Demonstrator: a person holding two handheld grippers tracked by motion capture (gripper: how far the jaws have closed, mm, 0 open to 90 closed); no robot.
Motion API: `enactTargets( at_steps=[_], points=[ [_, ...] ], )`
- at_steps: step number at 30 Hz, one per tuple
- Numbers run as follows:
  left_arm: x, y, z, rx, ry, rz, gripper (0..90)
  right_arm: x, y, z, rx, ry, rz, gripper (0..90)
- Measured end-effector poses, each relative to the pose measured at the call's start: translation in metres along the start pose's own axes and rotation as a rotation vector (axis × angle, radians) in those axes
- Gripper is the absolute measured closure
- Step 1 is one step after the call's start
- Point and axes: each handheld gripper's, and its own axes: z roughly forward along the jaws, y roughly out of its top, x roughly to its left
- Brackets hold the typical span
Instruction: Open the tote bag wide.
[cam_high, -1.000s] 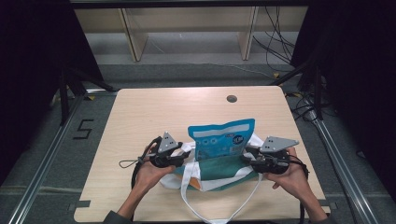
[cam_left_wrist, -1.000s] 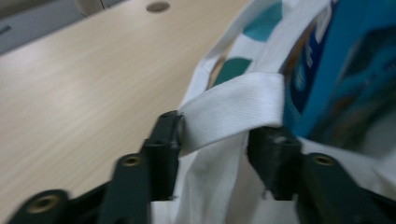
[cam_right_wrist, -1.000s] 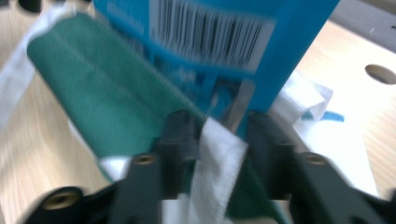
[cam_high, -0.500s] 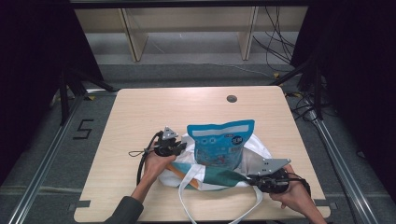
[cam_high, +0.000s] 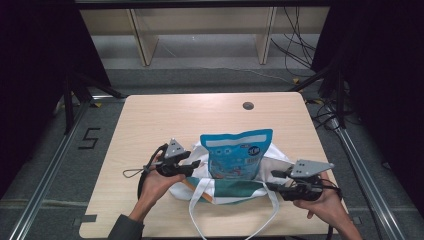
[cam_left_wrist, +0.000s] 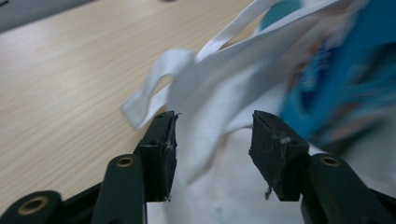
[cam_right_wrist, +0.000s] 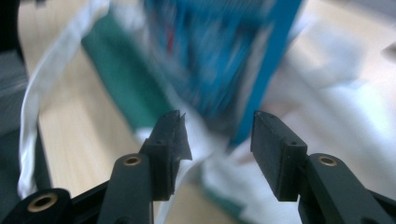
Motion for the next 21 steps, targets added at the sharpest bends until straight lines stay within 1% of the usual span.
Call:
enactTargets(
  at_steps=[1, 2, 3, 4, 5, 6, 7, 8, 9, 10, 11, 12, 13, 14, 15, 16, 17, 18, 19, 20, 21],
  points=[
    [-0.006, 0.0, -0.004, -0.026, -0.019, -0.016, 47.5, -0.003, 0.004, -0.004, -0.021, -0.021, -0.007, 53.0],
    [-0.011, 0.0, -0.008, -0.034, -0.046, -0.013, 47.1, -0.006, 0.008, -0.009, -0.034, -0.046, -0.016, 53.0],
    [-0.017, -0.001, -0.011, -0.043, -0.072, -0.019, 46.6, -0.008, 0.011, -0.012, -0.046, -0.072, -0.009, 53.0],
    [-0.021, -0.001, -0.013, -0.045, -0.103, -0.001, 46.0, -0.01, 0.014, -0.015, -0.055, -0.089, -0.004, 53.0],
    [-0.026, -0.001, -0.014, -0.045, -0.121, -0.007, 45.7, -0.012, 0.016, -0.015, -0.067, -0.108, -0.007, 53.1],
    [-0.029, -0.001, -0.014, -0.046, -0.139, -0.007, 44.9, -0.014, 0.019, -0.016, -0.048, -0.122, -0.032, 53.2],
    [-0.032, -0.001, -0.013, -0.047, -0.144, -0.006, 43.6, -0.014, 0.021, -0.015, -0.035, -0.143, -0.029, 54.0],
    [-0.032, -0.001, -0.013, -0.047, -0.144, -0.006, 42.8, -0.014, 0.021, -0.015, -0.035, -0.143, -0.029, 54.0],
    [-0.035, -0.001, -0.008, -0.032, -0.176, 0.013, 42.8, -0.021, 0.024, -0.009, -0.01, -0.173, -0.064, 54.7],
    [-0.037, -0.002, -0.006, -0.029, -0.184, 0.019, 42.8, -0.024, 0.025, -0.005, 0.0, -0.169, -0.069, 55.3],
    [-0.037, -0.002, -0.003, -0.019, -0.188, 0.035, 42.8, -0.029, 0.026, 0.0, 0.016, -0.164, -0.063, 56.1],
    [-0.039, -0.004, 0.001, -0.018, -0.197, 0.02, 42.4, -0.033, 0.026, 0.006, 0.03, -0.159, -0.05, 57.1],
    [-0.04, -0.005, 0.004, -0.016, -0.212, 0.009, 42.9, -0.037, 0.026, 0.013, 0.039, -0.152, -0.047, 58.9],
    [-0.041, -0.007, 0.006, -0.009, -0.234, 0.005, 43.4, -0.04, 0.026, 0.019, 0.061, -0.141, -0.043, 61.1],
    [-0.043, -0.007, 0.006, 0.004, -0.246, 0.018, 44.5, -0.043, 0.026, 0.026, 0.065, -0.132, -0.049, 63.6],
    [-0.045, -0.009, 0.007, 0.013, -0.272, 0.036, 46.0, -0.046, 0.027, 0.03, 0.078, -0.123, -0.073, 66.3],
    [-0.047, -0.01, 0.006, 0.029, -0.271, 0.062, 46.8, -0.046, 0.027, 0.034, 0.099, -0.131, -0.081, 70.6],
    [-0.05, -0.011, 0.005, 0.032, -0.262, 0.091, 48.7, -0.048, 0.029, 0.038, 0.109, -0.142, -0.111, 75.9],
    [-0.052, -0.012, 0.003, 0.047, -0.251, 0.138, 52.0, -0.049, 0.03, 0.04, 0.109, -0.146, -0.119, 79.7],
    [-0.052, -0.012, 0.003, 0.047, -0.251, 0.138, 56.7, -0.049, 0.03, 0.04, 0.109, -0.146, -0.119, 79.7],
    [-0.056, -0.017, 0.003, 0.076, -0.245, 0.204, 61.4, -0.052, 0.035, 0.043, 0.115, -0.189, -0.163, 85.8]
  ],
)
